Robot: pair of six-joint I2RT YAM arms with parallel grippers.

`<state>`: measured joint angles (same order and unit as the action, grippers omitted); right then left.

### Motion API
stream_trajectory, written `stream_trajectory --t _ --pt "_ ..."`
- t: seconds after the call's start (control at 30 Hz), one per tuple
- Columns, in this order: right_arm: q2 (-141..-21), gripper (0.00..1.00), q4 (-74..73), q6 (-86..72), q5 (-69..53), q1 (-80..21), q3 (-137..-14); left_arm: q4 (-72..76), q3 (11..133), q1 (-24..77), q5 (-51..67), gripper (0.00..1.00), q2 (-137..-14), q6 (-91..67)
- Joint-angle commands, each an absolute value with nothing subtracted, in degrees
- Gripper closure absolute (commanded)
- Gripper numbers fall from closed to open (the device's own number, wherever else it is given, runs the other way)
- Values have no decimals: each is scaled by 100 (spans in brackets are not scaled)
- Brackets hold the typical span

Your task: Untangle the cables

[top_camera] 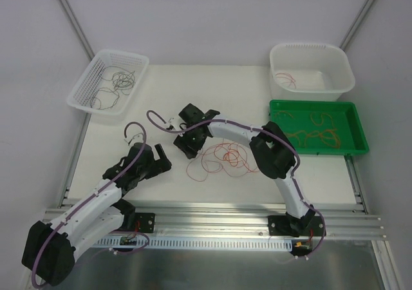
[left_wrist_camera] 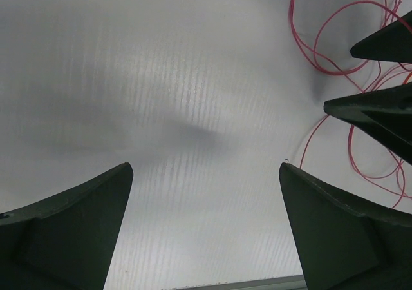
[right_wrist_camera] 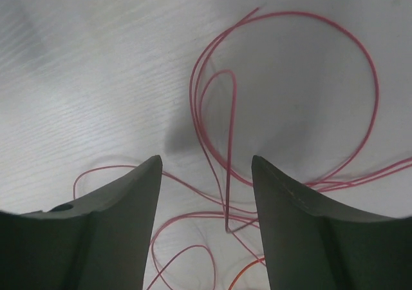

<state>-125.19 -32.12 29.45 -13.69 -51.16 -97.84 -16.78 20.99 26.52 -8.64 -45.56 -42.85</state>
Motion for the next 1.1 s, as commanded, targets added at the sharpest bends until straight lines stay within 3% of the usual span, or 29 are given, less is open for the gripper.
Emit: stream_trajectory --t 0.0,0.17,0.2,0.33,0.37,0.8,1.07 --pt "-12673 42 -3182 3067 -1362 -5159 -10169 -1810 2013 2602 -1020 1 -4342 -4403" --pt "-12911 65 -3129 3032 -1345 -5186 -10327 -1846 1986 2593 -941 1 -4272 -4403" --pt "-12911 74 -3112 3006 -1371 -5186 -10336 -1846 1986 2601 -923 1 -4271 -4395" --pt "-12780 97 -3103 2988 -1380 -5194 -10301 -1837 2030 2602 -748 1 -4280 -4377" --pt "-12718 99 -3076 2997 -1345 -5194 -10275 -1837 2048 2593 -721 1 -4289 -4342" --pt "-10864 99 -3955 2918 -405 -4966 -11012 -1064 2311 2637 474 1 -4596 -3920" --pt "-9661 99 -4263 2865 377 -4597 -11470 -545 2619 3032 510 3 -5396 -3946"
